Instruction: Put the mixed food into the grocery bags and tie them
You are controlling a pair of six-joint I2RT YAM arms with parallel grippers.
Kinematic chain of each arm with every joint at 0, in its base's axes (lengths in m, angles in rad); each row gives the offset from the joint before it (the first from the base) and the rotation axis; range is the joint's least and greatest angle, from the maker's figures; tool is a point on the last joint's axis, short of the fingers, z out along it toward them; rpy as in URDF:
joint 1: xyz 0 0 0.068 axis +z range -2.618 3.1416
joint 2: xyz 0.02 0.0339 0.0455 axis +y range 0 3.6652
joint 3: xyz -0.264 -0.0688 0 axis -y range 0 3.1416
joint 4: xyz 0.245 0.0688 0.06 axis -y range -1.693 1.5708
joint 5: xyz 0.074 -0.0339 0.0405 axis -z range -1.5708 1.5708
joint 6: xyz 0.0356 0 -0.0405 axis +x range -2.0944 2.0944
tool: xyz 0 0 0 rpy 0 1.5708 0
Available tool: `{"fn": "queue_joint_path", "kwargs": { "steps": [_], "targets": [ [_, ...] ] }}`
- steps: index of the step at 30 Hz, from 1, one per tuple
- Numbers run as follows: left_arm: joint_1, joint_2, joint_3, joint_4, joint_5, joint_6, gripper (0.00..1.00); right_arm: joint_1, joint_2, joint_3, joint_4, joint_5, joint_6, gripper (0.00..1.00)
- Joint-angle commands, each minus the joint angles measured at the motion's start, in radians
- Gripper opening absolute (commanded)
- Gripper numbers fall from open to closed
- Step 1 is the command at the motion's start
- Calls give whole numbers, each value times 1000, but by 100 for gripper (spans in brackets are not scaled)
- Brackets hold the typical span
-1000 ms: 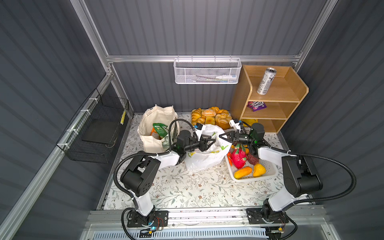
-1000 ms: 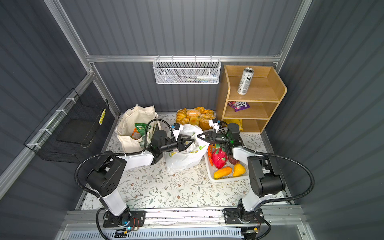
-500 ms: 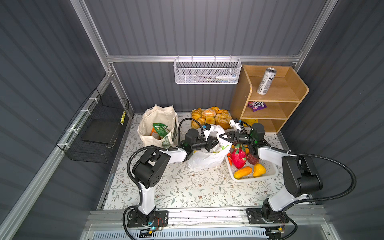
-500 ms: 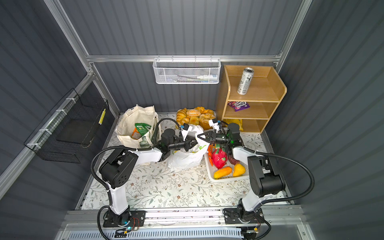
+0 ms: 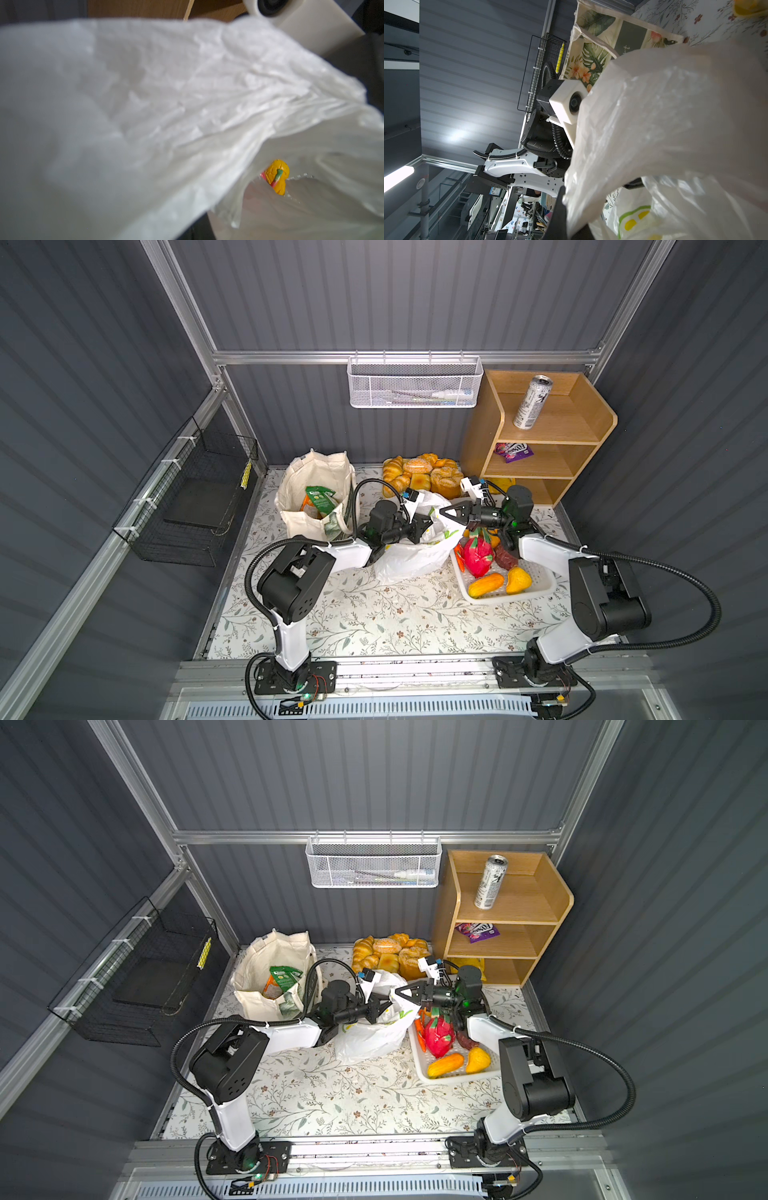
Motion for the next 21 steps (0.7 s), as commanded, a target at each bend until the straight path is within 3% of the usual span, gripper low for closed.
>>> {"fn": "queue_joint_path", "kwargs": {
  "steps": [1, 14, 19, 21],
  "targets": [
    [7, -8, -16, -113, -56, 40, 0, -8, -24, 4, 37, -35, -6, 0],
    [-9, 7, 142, -294, 33, 124, 0, 74, 81, 47, 67, -31, -6, 2],
    [-12, -1, 124, -288, 34, 124, 0, 84, 113, 58, 82, -28, -4, 10],
    [-12, -7, 107, -273, 33, 113, 1, 83, 114, 59, 92, -25, -4, 0]
  ]
}}
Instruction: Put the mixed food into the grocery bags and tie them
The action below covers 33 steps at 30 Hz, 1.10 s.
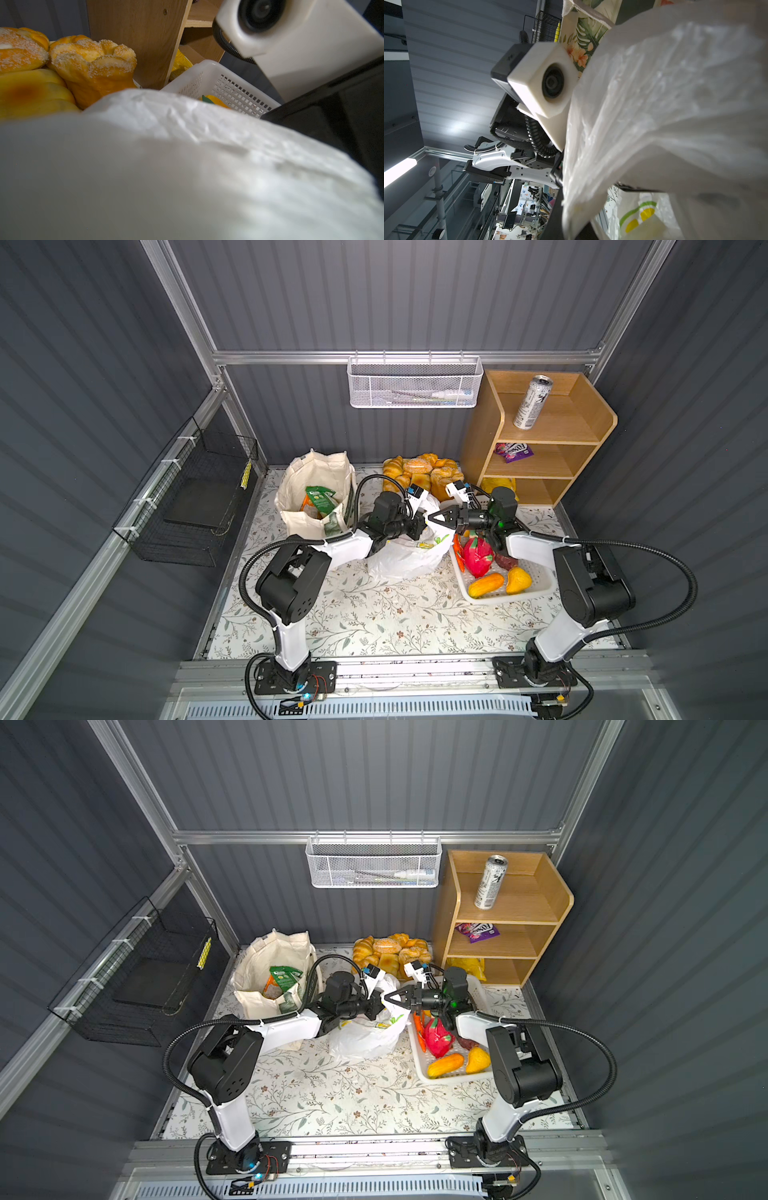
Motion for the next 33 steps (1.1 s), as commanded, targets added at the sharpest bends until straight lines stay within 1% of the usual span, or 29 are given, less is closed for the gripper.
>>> {"fn": "queue_joint_path", "kwargs": {
  "steps": [1, 2, 3, 5, 8, 11, 15, 18, 19, 21, 23, 25, 27, 29, 33],
  "targets": [
    [-5, -12, -24, 0, 13, 8, 6, 3, -1, 28, 54, -15, -13, 0],
    [-3, -25, -42, 6, -1, 7, 11, 0, -5, 29, 61, -25, -12, 0],
    [3, -41, -65, 21, -15, 1, 21, -6, -11, 28, 63, -28, -12, 0],
    [26, -75, -115, 53, -22, -24, 31, -20, -21, 27, 62, -34, -12, 0],
    [73, -137, -203, 98, -8, -68, 40, -36, -25, 26, 59, -45, -12, 0],
    [122, -214, -278, 123, -3, -99, 46, -42, -26, 27, 63, -53, -12, 0],
    [149, -312, -314, 122, 0, -119, 53, -41, -25, 35, 72, -76, -13, 0],
    [149, -343, -297, 167, 92, -161, 55, -39, -29, 38, 73, -94, -12, 0],
    [149, -338, -290, 204, 141, -188, 55, -40, -30, 39, 75, -98, -13, 0],
    [149, -314, -285, 303, 217, -272, 54, -37, -34, 42, 82, -108, -12, 0],
    [146, -274, -302, 478, 273, -401, 52, -33, -38, 46, 85, -116, -12, 0],
    [146, -237, -328, 627, 285, -512, 50, -33, -38, 49, 84, -113, -12, 0],
    [144, -206, -346, 720, 282, -581, 48, -33, -33, 52, 84, -110, -12, 0],
    [135, -177, -345, 756, 284, -615, 44, -32, -30, 53, 84, -110, -12, 0],
    [115, -147, -346, 770, 283, -624, 41, -32, -32, 55, 85, -110, -13, 0]
  ]
}}
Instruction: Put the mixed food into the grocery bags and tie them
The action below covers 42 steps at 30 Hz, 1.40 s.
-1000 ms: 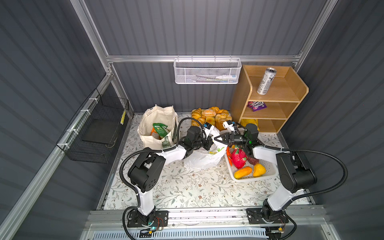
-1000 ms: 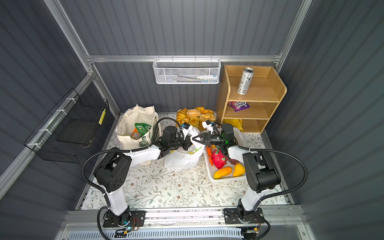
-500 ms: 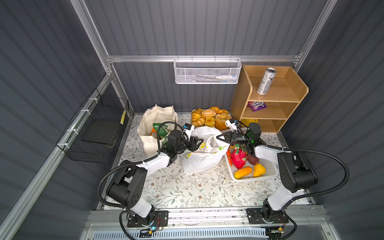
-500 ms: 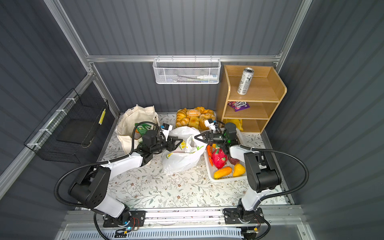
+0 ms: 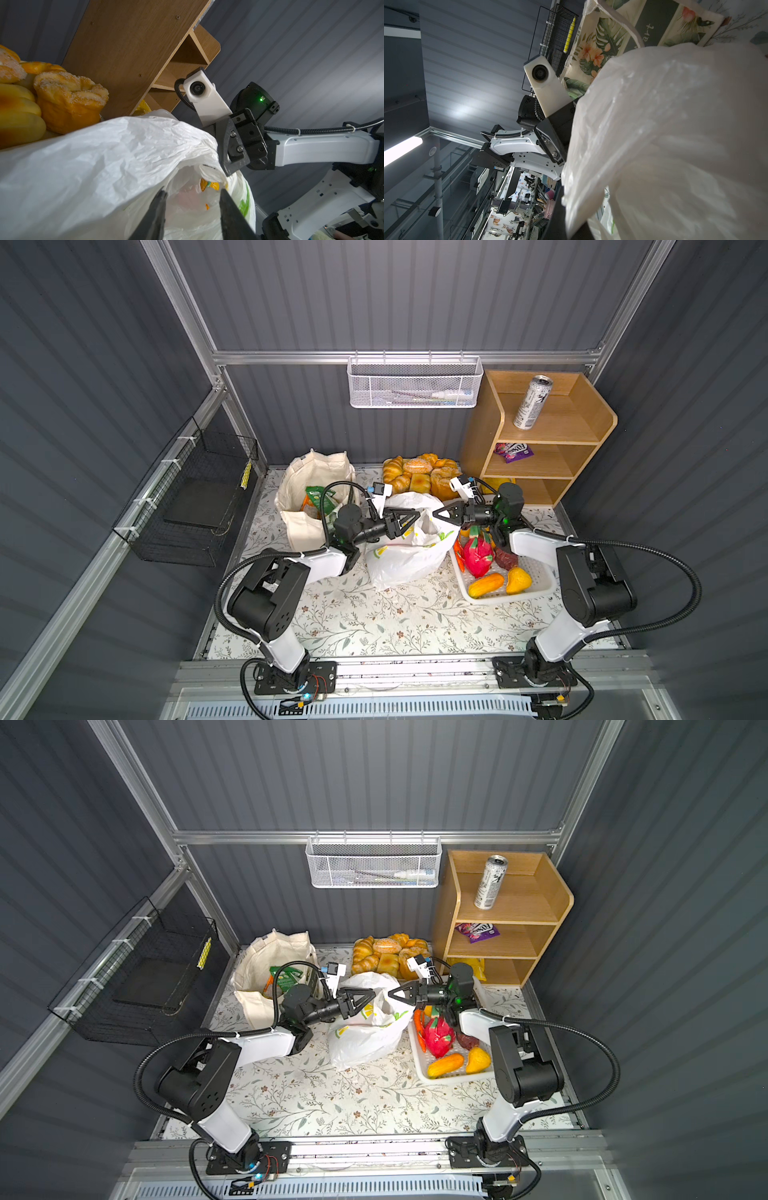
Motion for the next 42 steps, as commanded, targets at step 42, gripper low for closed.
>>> {"fn": "queue_joint_path", "kwargs": {
  "steps": [42],
  "targets": [
    [-55, 169, 86, 312, -14, -151, 36, 3, -22, -5, 45, -18, -8, 0]
  ]
}}
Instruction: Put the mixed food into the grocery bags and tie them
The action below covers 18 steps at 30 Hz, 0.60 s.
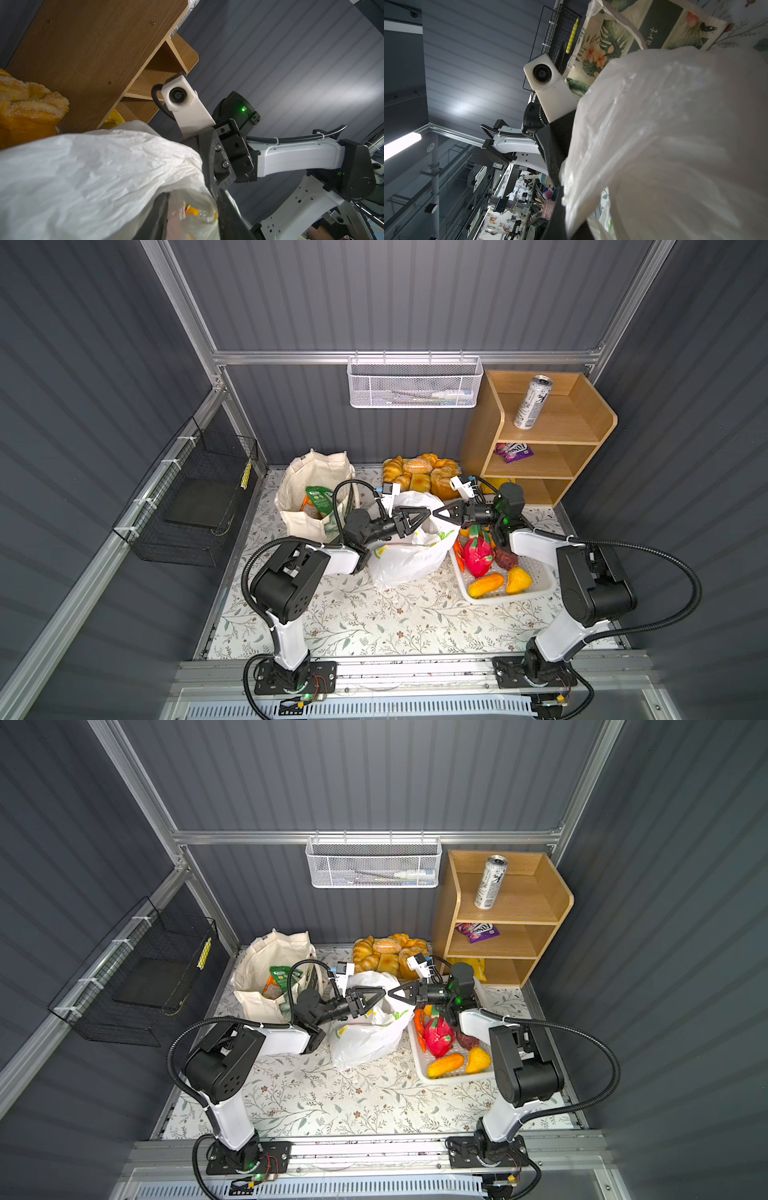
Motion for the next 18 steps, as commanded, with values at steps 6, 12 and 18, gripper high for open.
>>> {"fn": "queue_joint_path", "kwargs": {
  "steps": [6, 12, 18],
  "targets": [
    [-2, 40, 28, 98, -6, -37, 20, 3, -21, -9, 21, -18, -7, 0],
    [0, 54, 32, 139, -13, -63, 35, 2, -22, -9, 24, -19, -7, 0],
    [10, 21, -60, 147, -119, -47, 34, -1, -21, -8, 24, -17, -8, 0]
  ]
}}
